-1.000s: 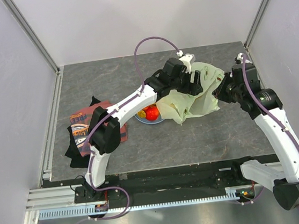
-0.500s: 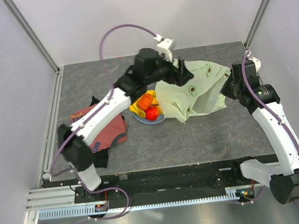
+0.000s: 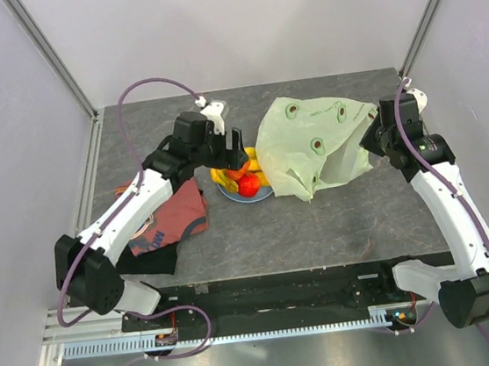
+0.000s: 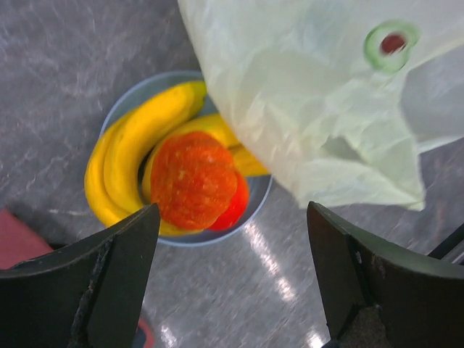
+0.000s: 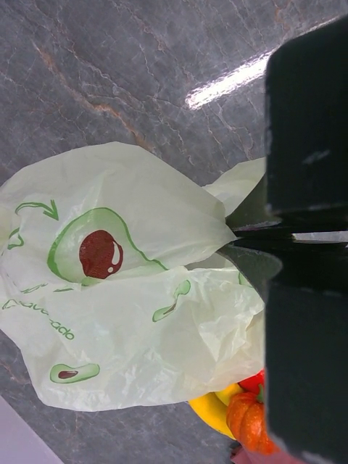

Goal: Place the fruits into the plastic bag

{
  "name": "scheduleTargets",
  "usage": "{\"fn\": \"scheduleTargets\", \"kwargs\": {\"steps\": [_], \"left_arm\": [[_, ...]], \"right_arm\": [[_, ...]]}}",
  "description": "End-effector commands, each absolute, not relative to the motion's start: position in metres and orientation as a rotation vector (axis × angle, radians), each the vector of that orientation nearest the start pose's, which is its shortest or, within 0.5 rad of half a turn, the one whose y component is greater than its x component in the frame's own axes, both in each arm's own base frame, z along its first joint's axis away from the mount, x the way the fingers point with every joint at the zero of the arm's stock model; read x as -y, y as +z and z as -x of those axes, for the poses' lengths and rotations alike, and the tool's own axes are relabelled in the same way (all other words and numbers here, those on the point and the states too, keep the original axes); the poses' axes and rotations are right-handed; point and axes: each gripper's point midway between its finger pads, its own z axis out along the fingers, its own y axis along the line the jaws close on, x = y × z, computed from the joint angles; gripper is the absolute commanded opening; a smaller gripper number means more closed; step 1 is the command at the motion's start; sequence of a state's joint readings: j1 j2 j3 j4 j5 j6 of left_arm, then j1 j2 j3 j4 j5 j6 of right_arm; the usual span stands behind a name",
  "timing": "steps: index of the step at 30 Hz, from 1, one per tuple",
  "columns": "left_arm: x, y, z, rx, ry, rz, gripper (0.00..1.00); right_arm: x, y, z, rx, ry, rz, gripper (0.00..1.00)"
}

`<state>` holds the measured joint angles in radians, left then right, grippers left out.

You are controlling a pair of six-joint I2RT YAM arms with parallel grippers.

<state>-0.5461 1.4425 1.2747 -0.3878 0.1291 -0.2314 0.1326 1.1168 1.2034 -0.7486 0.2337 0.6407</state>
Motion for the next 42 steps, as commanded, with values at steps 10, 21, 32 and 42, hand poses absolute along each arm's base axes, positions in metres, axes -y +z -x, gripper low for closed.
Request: {"fn": "scheduleTargets", "kwargs": {"steps": [10,21,32,42], "left_arm": [[0.251,0.184,-0.354,-2.140,-0.329,-0.796,0.89],[0.265,0.169,-0.367,-2.117,-0.248,-0.947,0.89],[0.264,0.150,-0.381,-2.155,-0.175,-0.976,0.84],[0.259,0.143,-0.383,-2.172,-0.116,-0.981,0.72]], "right_arm": [[-0.027,0.274,-0.328,-2.033,0.219,-0.675,0.07],[-0.026,0.269,-0.324,-2.025,0.231,-0.718,0.07],[-0.026,0.268,-0.326,-2.010,0.250,-0.743,0.07],[-0.027,0.266,-0.328,-2.006,0.257,-0.744,0.07]]}}
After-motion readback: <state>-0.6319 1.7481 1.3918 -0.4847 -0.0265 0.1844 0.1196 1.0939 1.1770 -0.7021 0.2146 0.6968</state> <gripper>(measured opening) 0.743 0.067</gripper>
